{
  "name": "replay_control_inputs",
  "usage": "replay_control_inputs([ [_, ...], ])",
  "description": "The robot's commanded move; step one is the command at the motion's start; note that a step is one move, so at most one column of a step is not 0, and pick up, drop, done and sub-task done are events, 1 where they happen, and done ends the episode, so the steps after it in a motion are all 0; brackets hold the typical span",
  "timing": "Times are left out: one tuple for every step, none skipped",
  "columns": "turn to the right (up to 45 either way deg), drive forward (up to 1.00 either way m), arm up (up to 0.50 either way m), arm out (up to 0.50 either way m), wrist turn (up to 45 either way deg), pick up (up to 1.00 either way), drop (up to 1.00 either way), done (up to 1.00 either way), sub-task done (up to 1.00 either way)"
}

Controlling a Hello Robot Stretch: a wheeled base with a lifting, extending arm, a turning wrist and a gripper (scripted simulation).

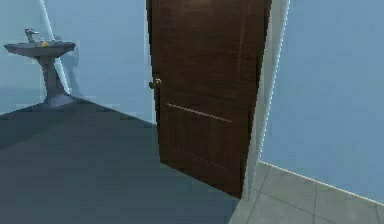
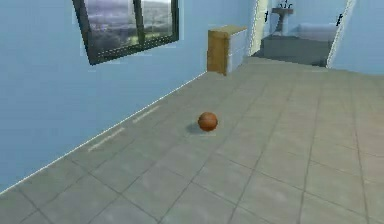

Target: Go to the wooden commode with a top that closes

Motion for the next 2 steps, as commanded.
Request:
replay_control_inputs([
  [0.0,0.10,0.00,0.00,0.0,0.00,0.00,0.00,0.00],
  [-45.0,0.00,0.00,0.00,0.0,0.00,0.00,0.00,0.00],
])
